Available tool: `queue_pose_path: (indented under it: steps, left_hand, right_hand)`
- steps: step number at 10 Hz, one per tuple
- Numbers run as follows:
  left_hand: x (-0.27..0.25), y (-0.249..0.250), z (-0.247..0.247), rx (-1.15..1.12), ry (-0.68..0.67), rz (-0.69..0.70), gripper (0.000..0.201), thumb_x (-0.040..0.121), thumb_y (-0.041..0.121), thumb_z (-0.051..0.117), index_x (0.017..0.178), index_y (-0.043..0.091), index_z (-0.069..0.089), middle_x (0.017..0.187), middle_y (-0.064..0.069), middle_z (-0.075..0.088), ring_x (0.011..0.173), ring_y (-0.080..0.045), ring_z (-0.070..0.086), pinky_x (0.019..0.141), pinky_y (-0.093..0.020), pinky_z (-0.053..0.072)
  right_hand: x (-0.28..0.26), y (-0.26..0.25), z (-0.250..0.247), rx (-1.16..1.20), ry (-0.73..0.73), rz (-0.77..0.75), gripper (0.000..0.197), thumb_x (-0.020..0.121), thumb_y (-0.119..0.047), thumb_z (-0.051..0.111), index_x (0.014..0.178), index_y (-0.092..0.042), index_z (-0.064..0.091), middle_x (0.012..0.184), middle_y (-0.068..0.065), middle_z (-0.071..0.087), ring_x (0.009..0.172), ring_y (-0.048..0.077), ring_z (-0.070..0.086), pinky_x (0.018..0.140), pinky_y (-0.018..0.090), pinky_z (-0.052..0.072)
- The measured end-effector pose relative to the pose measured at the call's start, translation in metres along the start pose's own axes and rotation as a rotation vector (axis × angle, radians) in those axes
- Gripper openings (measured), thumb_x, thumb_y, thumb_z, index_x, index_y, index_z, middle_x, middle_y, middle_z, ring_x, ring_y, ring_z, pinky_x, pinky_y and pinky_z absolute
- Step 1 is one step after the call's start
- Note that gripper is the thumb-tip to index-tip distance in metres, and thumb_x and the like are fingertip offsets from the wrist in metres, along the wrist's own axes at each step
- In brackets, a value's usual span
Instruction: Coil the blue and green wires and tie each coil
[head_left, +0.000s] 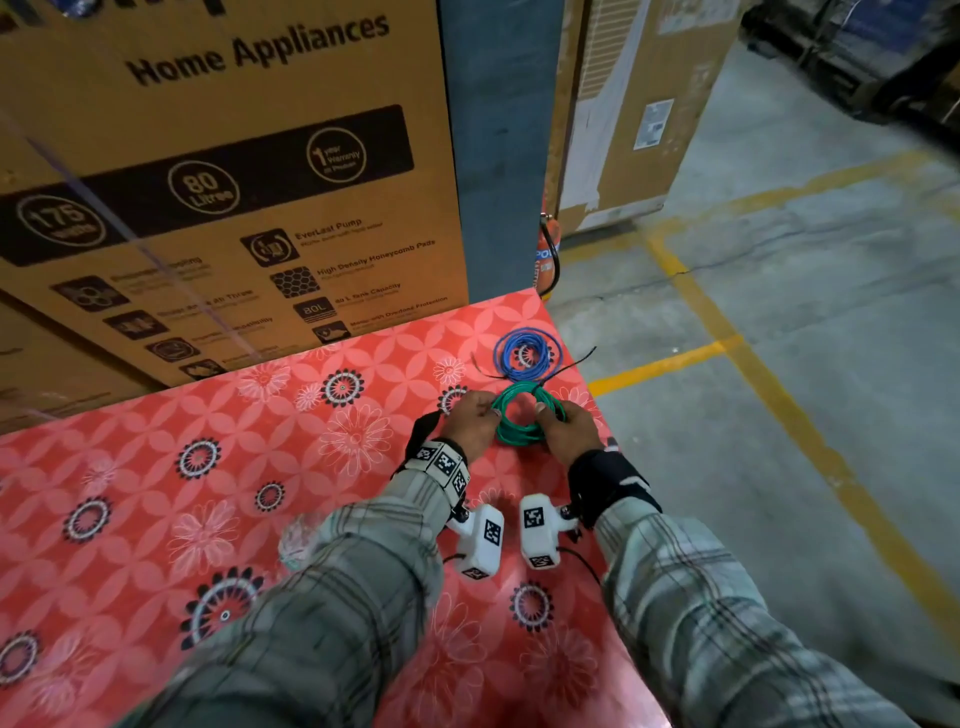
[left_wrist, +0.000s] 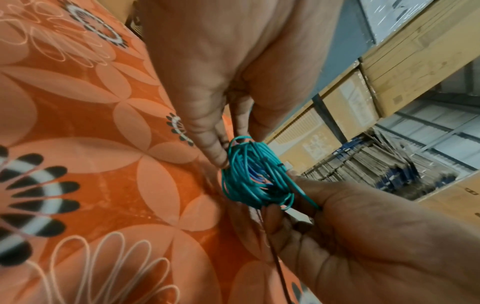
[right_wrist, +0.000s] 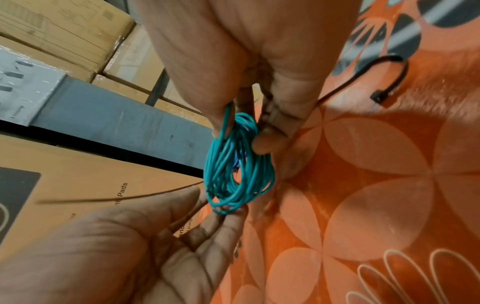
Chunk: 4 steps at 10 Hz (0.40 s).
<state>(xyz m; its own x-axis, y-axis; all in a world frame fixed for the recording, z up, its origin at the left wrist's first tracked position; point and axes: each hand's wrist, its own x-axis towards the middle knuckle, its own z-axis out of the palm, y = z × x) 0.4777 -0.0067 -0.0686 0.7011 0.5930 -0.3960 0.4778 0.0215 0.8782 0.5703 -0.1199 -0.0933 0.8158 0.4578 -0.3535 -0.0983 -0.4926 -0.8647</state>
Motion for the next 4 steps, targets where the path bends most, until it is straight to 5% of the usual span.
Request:
queue_pose_path:
  steps: [1, 2, 3, 4]
  left_hand:
    - [0.004, -0.009, -0.003, -0.03, -0.069, 0.006, 0.029, 0.09, -0.007, 0.043, 0.087, 0.017, 0.058, 0.098, -0.014, 0.062, 0.092, -0.022, 0.057, 0.084, -0.038, 0.046]
    - [-0.002, -0.009, -0.008, -0.04, -0.094, -0.02, 0.027, 0.094, -0.002, 0.044, 0.114, 0.012, 0.056, 0.114, -0.01, 0.062, 0.105, -0.022, 0.057, 0.094, -0.035, 0.045]
    - [-0.013, -0.01, -0.014, -0.005, -0.04, -0.053, 0.042, 0.097, 0.006, 0.048, 0.138, 0.004, 0.044, 0.139, -0.011, 0.05, 0.128, -0.025, 0.048, 0.109, -0.04, 0.038]
    - [-0.026, -0.008, -0.025, -0.017, 0.01, -0.045, 0.036, 0.098, 0.006, 0.047, 0.133, -0.001, 0.049, 0.128, -0.018, 0.056, 0.121, -0.029, 0.053, 0.1, -0.036, 0.043]
  right_hand:
    - [0.004, 0.002, 0.005, -0.102, -0.008, -0.02, 0.029, 0.092, -0.028, 0.06, 0.097, 0.001, 0.066, 0.093, 0.02, 0.069, 0.085, 0.031, 0.063, 0.071, 0.033, 0.046]
    - [-0.004, -0.004, 0.006, -0.213, 0.0, -0.034, 0.03, 0.092, -0.027, 0.059, 0.097, 0.003, 0.062, 0.096, 0.024, 0.065, 0.091, 0.036, 0.06, 0.067, 0.031, 0.035]
    - [-0.013, -0.003, 0.001, -0.301, 0.072, -0.035, 0.036, 0.091, -0.027, 0.06, 0.11, 0.003, 0.06, 0.109, 0.025, 0.063, 0.104, 0.039, 0.057, 0.079, 0.038, 0.041]
    - [-0.026, -0.011, 0.001, -0.331, 0.155, -0.048, 0.038, 0.088, -0.022, 0.061, 0.118, 0.001, 0.059, 0.118, 0.027, 0.06, 0.111, 0.04, 0.054, 0.09, 0.04, 0.041]
